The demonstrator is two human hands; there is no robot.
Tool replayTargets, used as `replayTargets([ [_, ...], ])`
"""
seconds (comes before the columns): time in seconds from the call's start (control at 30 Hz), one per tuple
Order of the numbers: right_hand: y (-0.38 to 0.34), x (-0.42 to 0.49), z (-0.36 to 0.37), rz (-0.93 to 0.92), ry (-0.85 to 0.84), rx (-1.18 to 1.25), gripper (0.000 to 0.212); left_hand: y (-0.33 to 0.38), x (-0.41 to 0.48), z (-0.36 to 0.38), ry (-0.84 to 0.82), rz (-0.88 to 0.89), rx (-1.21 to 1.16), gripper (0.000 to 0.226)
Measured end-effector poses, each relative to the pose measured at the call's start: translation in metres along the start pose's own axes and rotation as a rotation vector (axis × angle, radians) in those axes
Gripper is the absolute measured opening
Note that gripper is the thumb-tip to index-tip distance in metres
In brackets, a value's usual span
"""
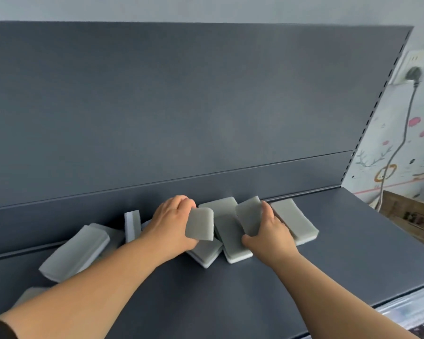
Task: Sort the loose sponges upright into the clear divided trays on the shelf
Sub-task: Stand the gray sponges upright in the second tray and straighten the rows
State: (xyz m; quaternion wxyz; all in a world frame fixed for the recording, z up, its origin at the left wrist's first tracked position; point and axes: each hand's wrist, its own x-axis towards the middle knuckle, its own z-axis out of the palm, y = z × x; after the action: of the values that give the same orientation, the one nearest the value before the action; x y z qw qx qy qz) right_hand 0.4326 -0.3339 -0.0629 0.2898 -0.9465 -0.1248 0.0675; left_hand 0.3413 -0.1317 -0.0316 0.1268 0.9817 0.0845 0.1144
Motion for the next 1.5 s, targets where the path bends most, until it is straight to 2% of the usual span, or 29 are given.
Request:
replayTargets([
  [0.13,-0.012,-0.017,-0.001,-0.002,0.107,0.059,0.086,-0.001,-0.034,-0.023,0.01,-0.124,-0.098,0.061],
  [0.23,-0.038,-0.041,0.002,-0.076,0.218,0.129,0.088,-0.01,-0.067,-0.04,-0.002,-0.241,-0.218,0.071],
  [0.3,-0.064,-0.064,0.012,-0.132,0.215,0.203,0.091,-0.021,-0.093,-0.052,0.006,-0.325,-0.301,0.076],
  [0.43,-0.124,-0.125,0.049,-0.209,0.047,0.372,0.075,-0.064,-0.165,-0.081,0.041,-0.489,-0.452,0.068],
  [0.53,-0.169,-0.182,0.09,-0.206,-0.149,0.535,0.061,-0.112,-0.239,-0.103,0.141,-0.566,-0.563,0.055],
  [0.7,-0.25,-0.291,0.176,-0.221,-0.395,0.748,0.054,-0.187,-0.384,-0.148,0.343,-0.754,-0.522,0.042],
  [0.87,-0.334,-0.399,0.254,-0.3,-0.527,0.752,0.038,-0.251,-0.525,-0.197,0.483,-0.924,-0.49,0.037],
  [1.03,-0.405,-0.476,0.312,-0.356,-0.676,0.722,0.032,-0.303,-0.632,-0.229,0.585,-1.091,-0.544,0.035],
  [1.17,-0.454,-0.516,0.348,-0.373,-0.804,0.75,0.026,-0.337,-0.685,-0.241,0.656,-1.143,-0.554,0.029],
  [1.27,-0.487,-0.531,0.37,-0.379,-0.903,0.802,0.023,-0.365,-0.706,-0.255,0.639,-1.178,-0.533,0.031],
  [1.37,-0.523,-0.532,0.391,-0.393,-0.992,0.867,0.023,-0.402,-0.711,-0.273,0.655,-1.189,-0.494,0.031],
  [1.5,-0.58,-0.51,0.415,-0.444,-1.006,0.877,0.014,-0.459,-0.694,-0.304,0.713,-1.144,-0.49,0.03],
])
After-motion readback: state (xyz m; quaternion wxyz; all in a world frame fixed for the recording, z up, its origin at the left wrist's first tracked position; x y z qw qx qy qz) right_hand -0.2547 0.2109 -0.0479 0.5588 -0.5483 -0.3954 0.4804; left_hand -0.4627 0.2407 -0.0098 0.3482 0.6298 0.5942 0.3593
